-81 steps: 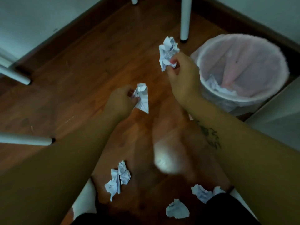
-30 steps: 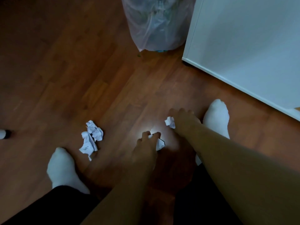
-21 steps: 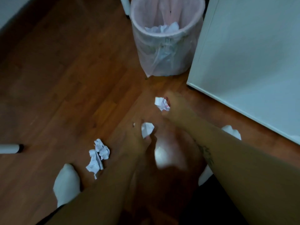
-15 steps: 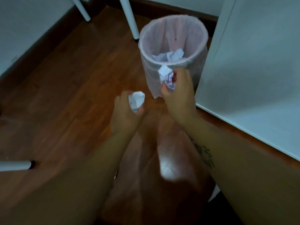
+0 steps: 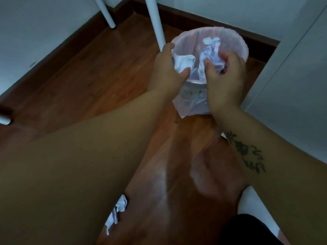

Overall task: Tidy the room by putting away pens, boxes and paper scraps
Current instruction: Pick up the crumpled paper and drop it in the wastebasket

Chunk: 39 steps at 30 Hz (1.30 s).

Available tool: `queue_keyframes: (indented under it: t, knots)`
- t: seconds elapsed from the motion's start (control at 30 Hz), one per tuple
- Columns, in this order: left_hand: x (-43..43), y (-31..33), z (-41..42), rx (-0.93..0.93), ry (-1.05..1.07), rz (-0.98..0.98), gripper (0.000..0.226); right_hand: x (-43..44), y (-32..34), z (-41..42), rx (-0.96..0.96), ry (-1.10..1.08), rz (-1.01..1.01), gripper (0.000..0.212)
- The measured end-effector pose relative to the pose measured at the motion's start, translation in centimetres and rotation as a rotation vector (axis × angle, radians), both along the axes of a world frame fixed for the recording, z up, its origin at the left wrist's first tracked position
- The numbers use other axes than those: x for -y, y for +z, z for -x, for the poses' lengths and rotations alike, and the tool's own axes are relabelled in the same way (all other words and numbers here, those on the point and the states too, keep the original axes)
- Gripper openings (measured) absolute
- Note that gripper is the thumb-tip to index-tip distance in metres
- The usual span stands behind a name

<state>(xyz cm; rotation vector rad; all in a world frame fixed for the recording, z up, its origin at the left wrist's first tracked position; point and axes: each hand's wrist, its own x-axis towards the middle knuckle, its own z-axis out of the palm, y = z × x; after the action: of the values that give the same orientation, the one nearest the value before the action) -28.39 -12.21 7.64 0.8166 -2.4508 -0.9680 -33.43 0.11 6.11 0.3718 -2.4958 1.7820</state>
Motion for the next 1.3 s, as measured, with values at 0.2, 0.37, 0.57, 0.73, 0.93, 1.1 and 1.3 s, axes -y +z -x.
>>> queue_keyframes:
  t: [0.2, 0.37, 0.57, 0.73, 0.93, 1.1, 1.3]
  knots:
    - [-0.1, 0.0, 0.7, 0.034, 0.027, -0.041, 0.050, 0.5, -0.1, 0.8, 0.051, 0.119, 0.153, 0.041]
    - [0.1, -1.0, 1.6, 0.303, -0.020, 0.141, 0.032, 0.1, -1.6, 1.5, 0.064, 0.295, -0.109, 0.045]
    - [0.7, -3.2, 0.9, 0.334, -0.060, 0.110, 0.033, -0.6, -2.9, 1.2, -0.232, 0.353, -0.772, 0.036]
    - [1.7, -3.3, -2.3, 0.313, -0.144, 0.320, 0.027, -1.2, -2.9, 0.4, -0.331, 0.383, -0.788, 0.017]
    - [2.0, -3.4, -7.5, 0.345, -0.037, 0.335, 0.033, -0.5, -2.6, -3.0, -0.428, 0.538, -0.758, 0.018]
    - [1.9, -3.9, -13.6, 0.309, 0.033, 0.318, 0.033, 0.7, -3.2, -6.7, -0.535, 0.663, -0.735, 0.022]
    - [2.1, -3.8, -21.8, 0.230, 0.068, 0.269, 0.037, 1.7, -4.5, -11.8, -0.733, 0.681, -0.639, 0.016]
